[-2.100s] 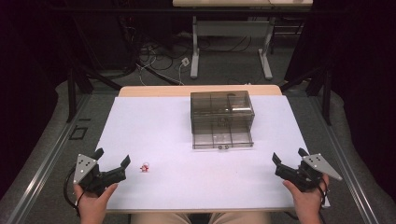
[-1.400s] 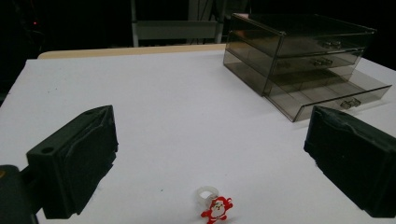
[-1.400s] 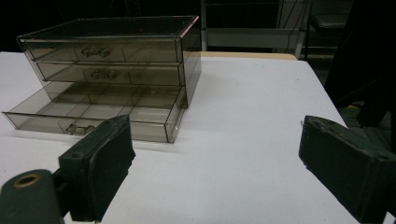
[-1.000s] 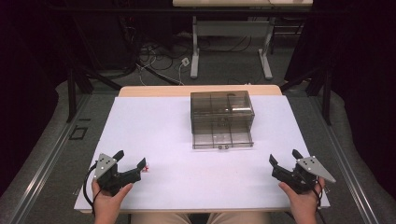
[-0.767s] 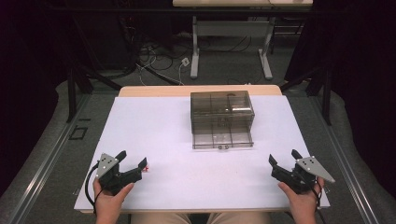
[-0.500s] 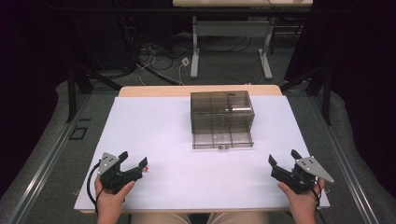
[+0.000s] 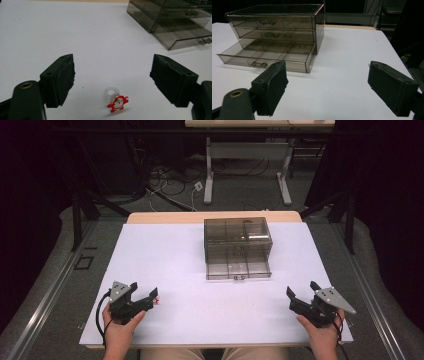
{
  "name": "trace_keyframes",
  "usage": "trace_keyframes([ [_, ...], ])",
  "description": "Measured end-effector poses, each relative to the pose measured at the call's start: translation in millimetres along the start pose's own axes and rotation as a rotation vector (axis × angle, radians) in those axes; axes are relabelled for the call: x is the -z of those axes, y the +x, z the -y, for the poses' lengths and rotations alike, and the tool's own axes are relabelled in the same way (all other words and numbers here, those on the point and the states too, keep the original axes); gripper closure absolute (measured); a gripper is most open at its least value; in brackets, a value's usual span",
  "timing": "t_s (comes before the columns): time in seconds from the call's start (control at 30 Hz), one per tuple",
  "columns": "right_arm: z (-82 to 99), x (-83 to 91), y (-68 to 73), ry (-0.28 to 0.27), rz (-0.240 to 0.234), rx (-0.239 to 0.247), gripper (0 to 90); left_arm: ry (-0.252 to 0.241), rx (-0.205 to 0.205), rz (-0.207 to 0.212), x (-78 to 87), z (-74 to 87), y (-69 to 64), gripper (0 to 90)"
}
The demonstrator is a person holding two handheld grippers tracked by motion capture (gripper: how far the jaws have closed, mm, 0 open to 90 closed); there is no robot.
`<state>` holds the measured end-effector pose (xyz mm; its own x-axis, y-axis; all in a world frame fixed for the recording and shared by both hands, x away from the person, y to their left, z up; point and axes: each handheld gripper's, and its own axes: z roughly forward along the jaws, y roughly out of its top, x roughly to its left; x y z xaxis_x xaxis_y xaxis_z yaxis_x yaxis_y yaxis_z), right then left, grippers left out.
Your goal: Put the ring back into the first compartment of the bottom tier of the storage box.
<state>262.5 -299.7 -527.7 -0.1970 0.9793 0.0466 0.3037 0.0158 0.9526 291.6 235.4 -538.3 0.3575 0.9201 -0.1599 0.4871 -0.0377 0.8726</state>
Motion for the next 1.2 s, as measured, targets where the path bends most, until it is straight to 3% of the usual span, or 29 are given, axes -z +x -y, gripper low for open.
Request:
trace_keyframes([
  [0.17,0.2,-0.4,-1.2,0.006,0.005,-0.018,15.3,0.047,-0.032,0.010,-2.9,-7.3,-3.7,23.5],
  [0.33,-0.2,0.1,-1.6,0.000,0.003,-0.016,15.3,0.105,-0.029,0.021,-5.7,-12.9,-5.9,26.2],
  [0.37,-0.1,0.0,-1.5,-0.001,0.004,-0.017,15.3,0.140,-0.009,0.019,-7.0,-15.4,-5.9,27.9],
  [0.57,0.6,-1.5,-1.4,0.006,0.000,-0.022,15.3,0.196,0.021,0.018,-10.7,-19.7,-4.3,34.2],
  [0.7,0.8,-1.5,-1.9,0.016,0.000,-0.026,15.3,0.253,0.092,0.022,-12.8,-23.5,-4.4,36.8],
  [0.8,1.2,-2.3,-2.1,0.012,-0.001,-0.030,15.3,0.293,0.117,0.032,-13.6,-25.8,-4.7,39.8],
  [1.03,0.6,-1.0,-3.2,0.025,0.003,-0.025,15.3,0.377,0.150,0.035,-16.0,-31.0,-2.7,46.0],
  [1.2,0.6,-0.9,-2.8,0.020,-0.001,-0.027,15.3,0.427,0.148,0.025,-19.3,-31.2,-4.0,48.6],
])
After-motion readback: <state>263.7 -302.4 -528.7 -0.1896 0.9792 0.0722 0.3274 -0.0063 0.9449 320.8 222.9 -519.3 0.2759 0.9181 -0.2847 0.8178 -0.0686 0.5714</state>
